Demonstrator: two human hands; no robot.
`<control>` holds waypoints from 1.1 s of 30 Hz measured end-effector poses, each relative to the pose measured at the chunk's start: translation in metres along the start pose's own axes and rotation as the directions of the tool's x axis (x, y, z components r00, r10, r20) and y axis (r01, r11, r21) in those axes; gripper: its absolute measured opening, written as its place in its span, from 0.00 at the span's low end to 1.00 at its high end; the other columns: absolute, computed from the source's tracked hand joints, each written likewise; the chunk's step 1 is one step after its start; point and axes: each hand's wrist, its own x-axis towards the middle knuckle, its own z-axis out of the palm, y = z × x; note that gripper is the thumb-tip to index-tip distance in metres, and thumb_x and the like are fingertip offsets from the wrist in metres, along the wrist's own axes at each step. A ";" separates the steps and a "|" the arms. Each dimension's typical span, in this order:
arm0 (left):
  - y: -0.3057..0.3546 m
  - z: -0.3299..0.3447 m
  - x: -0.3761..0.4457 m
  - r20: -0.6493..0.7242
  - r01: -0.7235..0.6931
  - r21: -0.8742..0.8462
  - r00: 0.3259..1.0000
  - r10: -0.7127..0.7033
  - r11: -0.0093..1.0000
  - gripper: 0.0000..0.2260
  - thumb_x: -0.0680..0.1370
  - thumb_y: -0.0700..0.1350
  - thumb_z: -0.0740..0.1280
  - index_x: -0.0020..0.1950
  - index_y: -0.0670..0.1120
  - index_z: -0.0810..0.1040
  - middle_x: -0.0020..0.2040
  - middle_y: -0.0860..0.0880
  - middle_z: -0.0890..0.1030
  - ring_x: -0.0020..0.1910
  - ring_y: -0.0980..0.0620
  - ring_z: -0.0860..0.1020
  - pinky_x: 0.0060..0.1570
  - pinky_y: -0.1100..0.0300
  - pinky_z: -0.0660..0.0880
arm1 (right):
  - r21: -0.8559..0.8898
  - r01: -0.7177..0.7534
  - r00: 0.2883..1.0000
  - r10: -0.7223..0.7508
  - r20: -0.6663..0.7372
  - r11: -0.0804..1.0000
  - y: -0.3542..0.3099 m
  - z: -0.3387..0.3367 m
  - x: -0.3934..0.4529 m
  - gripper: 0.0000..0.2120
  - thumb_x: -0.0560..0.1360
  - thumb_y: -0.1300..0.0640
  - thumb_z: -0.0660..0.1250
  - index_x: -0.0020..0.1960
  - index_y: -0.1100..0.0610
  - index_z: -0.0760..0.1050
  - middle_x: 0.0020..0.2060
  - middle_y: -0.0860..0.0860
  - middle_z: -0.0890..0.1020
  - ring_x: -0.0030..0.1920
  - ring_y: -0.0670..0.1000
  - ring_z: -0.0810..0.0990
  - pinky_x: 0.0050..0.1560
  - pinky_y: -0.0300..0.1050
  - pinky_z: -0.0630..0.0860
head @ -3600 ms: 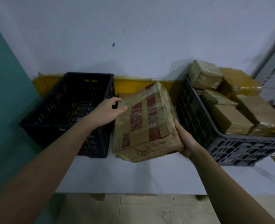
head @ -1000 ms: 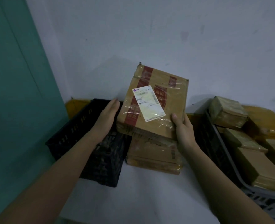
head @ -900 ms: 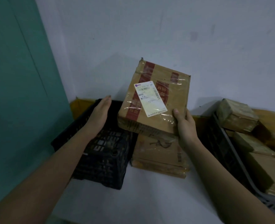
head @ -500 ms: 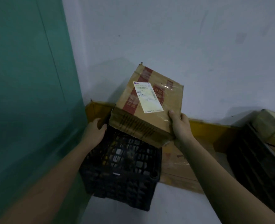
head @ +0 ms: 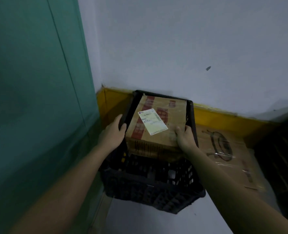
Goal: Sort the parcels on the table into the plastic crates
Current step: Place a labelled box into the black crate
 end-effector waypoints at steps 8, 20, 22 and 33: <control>-0.002 0.005 0.013 0.085 -0.025 0.090 0.996 0.018 0.996 0.27 0.83 0.57 0.58 0.80 0.60 0.52 0.75 0.47 0.69 0.67 0.42 0.74 0.61 0.48 0.74 | -0.090 -0.070 0.997 0.074 0.038 0.993 0.030 0.042 0.036 0.24 0.84 0.50 0.55 0.74 0.64 0.61 0.66 0.60 0.73 0.63 0.62 0.75 0.59 0.54 0.74; 0.000 0.007 0.013 0.092 -0.066 0.144 0.994 0.053 0.987 0.31 0.83 0.43 0.58 0.81 0.60 0.47 0.62 0.45 0.76 0.50 0.45 0.78 0.49 0.45 0.77 | -0.663 0.270 0.962 -0.160 0.223 0.698 0.031 0.062 0.027 0.42 0.75 0.37 0.65 0.80 0.46 0.47 0.80 0.52 0.46 0.78 0.62 0.46 0.71 0.73 0.57; 0.000 0.007 0.014 0.092 -0.057 0.144 0.995 0.044 0.988 0.31 0.83 0.42 0.58 0.81 0.60 0.48 0.64 0.44 0.76 0.51 0.44 0.78 0.50 0.46 0.77 | -0.729 0.400 0.899 -0.084 0.430 0.556 0.030 0.067 0.019 0.48 0.70 0.27 0.64 0.79 0.38 0.40 0.80 0.49 0.41 0.79 0.63 0.40 0.68 0.78 0.51; -0.002 0.007 0.014 0.087 -0.045 0.120 0.996 0.034 0.992 0.31 0.83 0.40 0.59 0.81 0.60 0.49 0.71 0.46 0.73 0.58 0.44 0.77 0.52 0.51 0.76 | -0.850 0.462 0.880 -0.012 0.475 0.253 0.043 0.090 0.016 0.46 0.77 0.52 0.69 0.78 0.36 0.37 0.80 0.51 0.40 0.78 0.64 0.40 0.66 0.82 0.51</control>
